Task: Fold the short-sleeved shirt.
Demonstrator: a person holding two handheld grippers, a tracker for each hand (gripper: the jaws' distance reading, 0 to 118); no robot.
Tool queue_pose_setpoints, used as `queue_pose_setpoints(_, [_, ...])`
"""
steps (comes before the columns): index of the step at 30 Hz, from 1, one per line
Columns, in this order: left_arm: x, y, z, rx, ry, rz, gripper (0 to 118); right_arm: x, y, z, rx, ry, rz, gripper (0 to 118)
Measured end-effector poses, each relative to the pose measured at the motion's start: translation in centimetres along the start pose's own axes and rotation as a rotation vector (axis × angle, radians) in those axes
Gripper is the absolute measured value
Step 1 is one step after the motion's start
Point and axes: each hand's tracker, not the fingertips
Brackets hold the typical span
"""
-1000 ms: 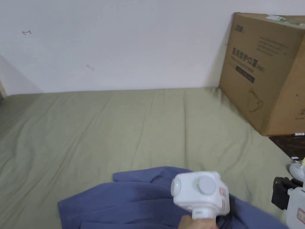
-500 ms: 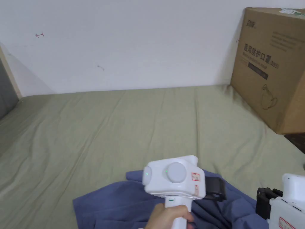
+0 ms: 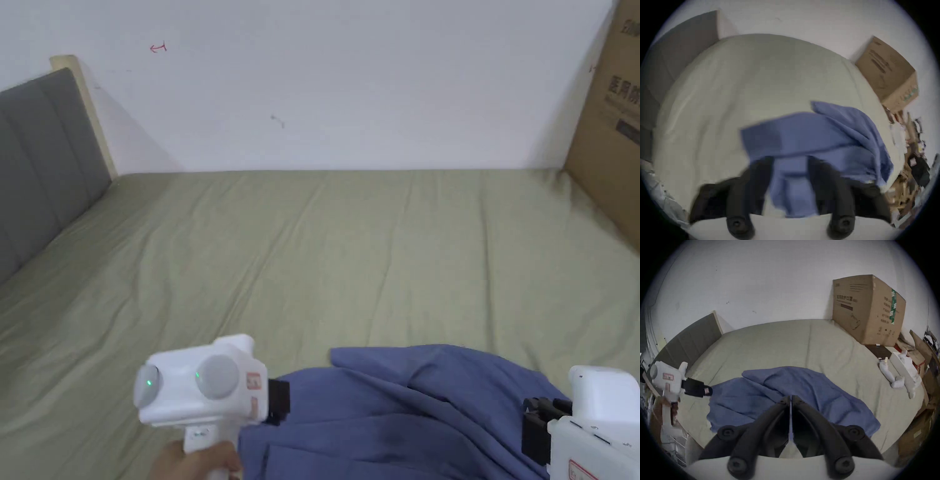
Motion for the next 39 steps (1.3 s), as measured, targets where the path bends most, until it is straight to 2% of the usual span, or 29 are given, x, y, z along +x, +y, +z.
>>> queue_pose_setpoints(1, [-0.9, 1.1, -0.5, 0.001, 0.031, -0.001, 85, -0.3, 0.2, -0.6, -0.002, 0.015, -0.010, 3])
queue_pose_setpoints(2, [-1.7, 2.0, -1.2, 0.005, 0.053, -0.003, 99, -0.6, 0.2, -1.1, -0.004, 0.022, -0.015, 3])
queue_pose_setpoints(7, [-3.6, 4.0, -6.9, -0.059, 0.087, 0.010, 95, -1.8, -0.5, -3.8, -0.052, 0.036, -0.012, 3])
queue_pose_setpoints(8, [-3.7, 4.0, -8.3, -0.081, 0.084, 0.010, 78, -1.9, -0.7, -4.1, -0.063, 0.037, -0.012, 3])
queue_pose_setpoints(9, [-3.8, 3.8, -9.6, -0.103, 0.092, 0.011, 50, -1.9, -0.9, -4.4, -0.073, 0.038, -0.009, 3])
queue_pose_setpoints(11, [-4.1, 3.0, -10.9, -0.128, 0.207, 0.043, 38, -1.8, -1.2, -4.7, -0.093, 0.041, 0.000, 3])
queue_pose_setpoints(12, [-3.6, 3.2, -10.2, -0.078, 0.138, 0.059, 19, -1.7, -1.3, -4.8, -0.100, 0.044, 0.006, 3])
queue_pose_setpoints(13, [-2.8, 3.4, -9.5, -0.086, 0.175, -0.010, 2, -1.5, -1.3, -4.9, -0.106, 0.046, 0.009, 3])
queue_pose_setpoints(15, [-2.0, 3.1, -8.2, -0.048, 0.237, -0.056, 2, -1.1, -1.0, -5.5, -0.111, 0.049, -0.003, 3])
queue_pose_setpoints(19, [-3.0, 2.9, -6.7, -0.035, 0.163, -0.021, 2, -0.2, 1.0, -6.3, -0.109, 0.072, -0.031, 3])
queue_pose_setpoints(22, [-3.5, 3.1, -5.4, -0.023, 0.120, 0.043, 2, -0.2, 4.2, -7.5, -0.085, 0.130, 0.070, 4])
queue_pose_setpoints(23, [-3.9, 3.4, -5.0, -0.018, 0.113, 0.047, 2, -0.2, 5.4, -8.0, -0.051, 0.119, 0.063, 7])
queue_pose_setpoints(24, [-4.1, 3.4, -4.7, -0.011, 0.103, 0.050, 2, -0.2, 6.6, -8.7, -0.044, 0.118, 0.061, 18])
queue_pose_setpoints(25, [-4.2, 3.5, -4.3, 0.001, 0.073, 0.063, 2, -0.1, 8.1, -10.1, -0.051, 0.122, 0.056, 45])
queue_pose_setpoints(26, [-4.1, 3.5, -4.1, 0.004, 0.060, 0.066, 2, 0.1, 9.4, -12.0, -0.070, 0.129, 0.050, 92])
queue_pose_setpoints(27, [-4.1, 3.7, -3.9, 0.002, 0.065, 0.061, 2, 0.2, 10.4, -14.1, -0.108, 0.137, 0.050, 117])
queue_pose_setpoints(28, [-4.0, 3.8, -3.8, 0.007, 0.067, 0.048, 2, 0.4, 11.3, -16.1, -0.158, 0.139, 0.081, 117])
queue_pose_setpoints(31, [-3.7, 4.0, -3.8, 0.025, 0.084, 0.004, 2, 0.1, 13.6, -22.4, -0.277, 0.109, 0.103, 118])
queue_pose_setpoints(34, [-3.7, 4.2, -4.2, 0.023, 0.078, -0.007, 2, 0.2, 12.0, -27.7, -0.385, 0.091, 0.148, 116])
queue_pose_setpoints(36, [-3.9, 4.5, -4.5, 0.015, 0.077, -0.005, 2, 0.3, 10.0, -30.6, -0.497, 0.065, 0.189, 104])
queue_pose_setpoints(37, [-4.0, 4.5, -4.8, 0.012, 0.070, 0.003, 2, 0.3, 8.8, -31.8, -0.532, 0.051, 0.247, 97])
queue_pose_setpoints(38, [-4.2, 4.7, -4.9, -0.001, 0.070, 0.013, 2, 0.2, 8.0, -32.7, -0.585, 0.026, 0.292, 96])
queue_pose_setpoints(39, [-4.2, 4.8, -4.9, -0.008, 0.071, 0.027, 2, 0.4, 8.3, -31.9, -0.499, 0.077, 0.294, 95])
